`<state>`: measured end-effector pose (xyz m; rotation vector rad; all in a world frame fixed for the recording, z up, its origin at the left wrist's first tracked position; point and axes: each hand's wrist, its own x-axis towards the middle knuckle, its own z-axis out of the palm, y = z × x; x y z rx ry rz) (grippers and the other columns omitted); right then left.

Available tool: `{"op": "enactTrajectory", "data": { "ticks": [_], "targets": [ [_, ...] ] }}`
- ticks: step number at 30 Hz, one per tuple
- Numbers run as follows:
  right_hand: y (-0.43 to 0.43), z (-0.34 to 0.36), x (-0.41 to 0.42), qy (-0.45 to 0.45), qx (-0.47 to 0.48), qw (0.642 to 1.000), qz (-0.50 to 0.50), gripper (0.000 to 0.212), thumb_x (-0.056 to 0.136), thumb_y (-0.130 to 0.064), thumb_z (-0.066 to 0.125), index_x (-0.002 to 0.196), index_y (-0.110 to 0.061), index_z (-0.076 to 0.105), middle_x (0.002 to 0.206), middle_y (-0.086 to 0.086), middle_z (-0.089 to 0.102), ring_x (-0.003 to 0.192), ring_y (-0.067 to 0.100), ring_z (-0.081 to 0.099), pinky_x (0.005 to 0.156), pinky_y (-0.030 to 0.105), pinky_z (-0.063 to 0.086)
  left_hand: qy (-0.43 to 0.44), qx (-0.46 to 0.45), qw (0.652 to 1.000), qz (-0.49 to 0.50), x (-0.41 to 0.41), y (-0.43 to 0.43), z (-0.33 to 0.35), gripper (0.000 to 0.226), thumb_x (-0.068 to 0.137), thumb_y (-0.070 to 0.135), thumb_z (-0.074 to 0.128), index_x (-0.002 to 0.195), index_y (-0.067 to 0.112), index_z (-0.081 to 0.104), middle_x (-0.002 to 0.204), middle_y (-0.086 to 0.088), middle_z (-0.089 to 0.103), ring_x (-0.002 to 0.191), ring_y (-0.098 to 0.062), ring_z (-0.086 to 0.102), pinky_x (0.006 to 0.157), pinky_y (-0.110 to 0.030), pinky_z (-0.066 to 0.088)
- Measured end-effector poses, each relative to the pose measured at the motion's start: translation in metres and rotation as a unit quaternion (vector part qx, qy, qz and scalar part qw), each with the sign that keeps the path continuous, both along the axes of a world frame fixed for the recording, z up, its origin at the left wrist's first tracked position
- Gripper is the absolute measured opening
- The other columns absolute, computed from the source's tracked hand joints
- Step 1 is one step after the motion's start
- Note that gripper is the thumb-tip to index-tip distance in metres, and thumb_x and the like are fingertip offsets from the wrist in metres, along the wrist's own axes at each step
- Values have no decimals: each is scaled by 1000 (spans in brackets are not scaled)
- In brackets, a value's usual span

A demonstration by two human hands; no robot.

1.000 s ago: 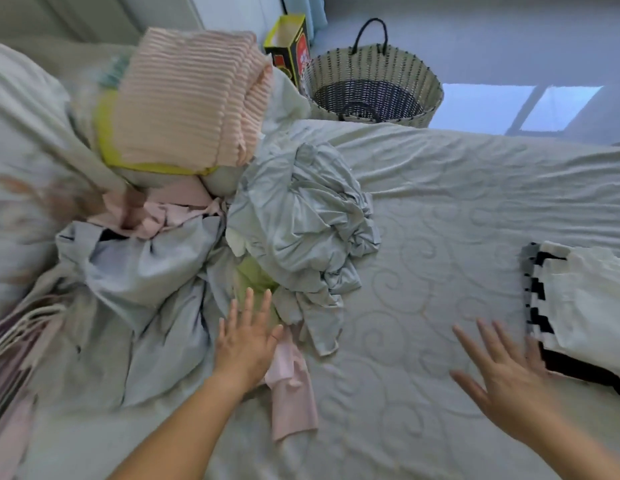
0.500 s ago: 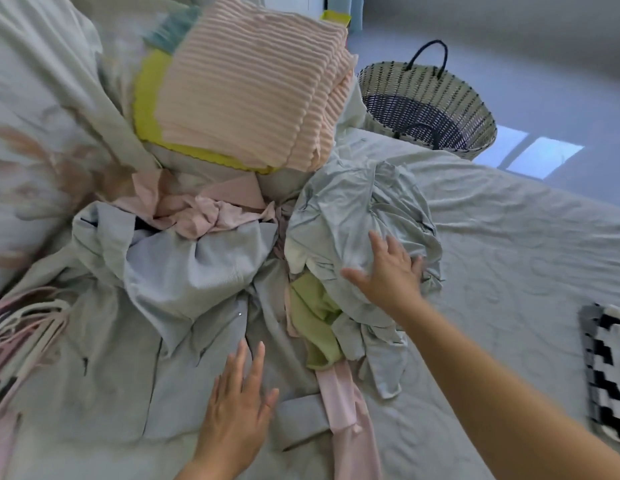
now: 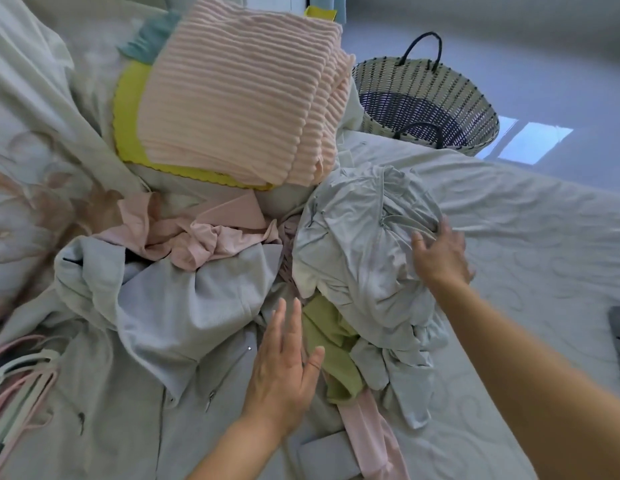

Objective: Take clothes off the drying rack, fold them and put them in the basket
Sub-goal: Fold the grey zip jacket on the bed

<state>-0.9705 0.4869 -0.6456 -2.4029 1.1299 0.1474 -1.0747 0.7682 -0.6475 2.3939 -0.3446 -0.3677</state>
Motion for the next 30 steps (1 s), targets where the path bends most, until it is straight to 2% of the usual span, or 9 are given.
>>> {"op": "enactTrajectory", "data": {
  "ticks": [4,6,8,12,15,18,21,25,30],
  "targets": [
    [-31,-9,6,-12,189,973,-129,86,78,-57,64,142,-8,35,130,18,52,117,38,53,97,42,42,-11,-12,999,-30,46,-31,19,75,84,72,13,143,39,-19,157,12,-18,144,-2,-15,120,-30,3],
    [-33,-11,5,-12,184,979,-90,57,72,-49,70,106,-4,63,102,16,67,93,34,62,79,38,48,-31,-19,998,-42,78,-47,28,78,87,67,17,150,30,-12,160,5,-11,146,-6,-10,119,-29,3],
    [-35,-9,4,-36,136,989,-49,26,78,-35,70,81,-10,62,82,10,66,81,30,61,67,33,44,-15,-52,998,-20,108,-67,35,74,96,57,28,153,23,-4,161,1,-4,146,-9,-4,117,-27,3],
    [-36,8,-6,-169,104,979,39,22,81,-15,64,65,-19,49,65,-3,51,70,21,50,58,30,36,46,-108,989,89,154,-105,43,63,100,39,39,151,8,18,156,-11,21,144,-21,19,114,-31,16],
    [-23,24,-31,-228,74,946,218,40,78,-9,65,59,-32,38,62,-12,45,69,7,42,78,26,38,24,-52,997,50,177,-128,43,63,97,38,49,147,6,28,150,-14,32,139,-28,29,114,-39,26],
    [-19,16,-58,-190,89,919,334,25,79,-37,61,65,-37,40,62,-16,49,68,0,51,104,34,33,-6,5,1000,12,200,-154,41,65,94,38,53,146,7,28,149,-15,33,138,-29,29,112,-38,24],
    [-36,8,-65,-199,155,957,144,21,85,-50,61,83,-30,57,74,-11,62,74,11,62,78,30,48,-3,37,999,-4,219,-177,40,66,95,42,50,147,9,27,149,-15,34,137,-32,31,111,-39,25],
    [-65,-5,-41,-110,105,984,-96,42,93,-55,44,110,-19,54,98,-1,61,106,30,57,101,48,36,11,101,995,-24,242,-191,34,64,96,43,48,147,12,25,149,-14,32,137,-34,30,111,-42,25],
    [-68,-36,-21,40,204,967,-148,91,76,-84,29,112,-7,61,117,14,62,109,35,56,103,51,37,73,122,990,-18,266,-200,10,53,97,34,37,145,19,20,143,-15,42,125,-39,45,106,-49,36]
  ]
}}
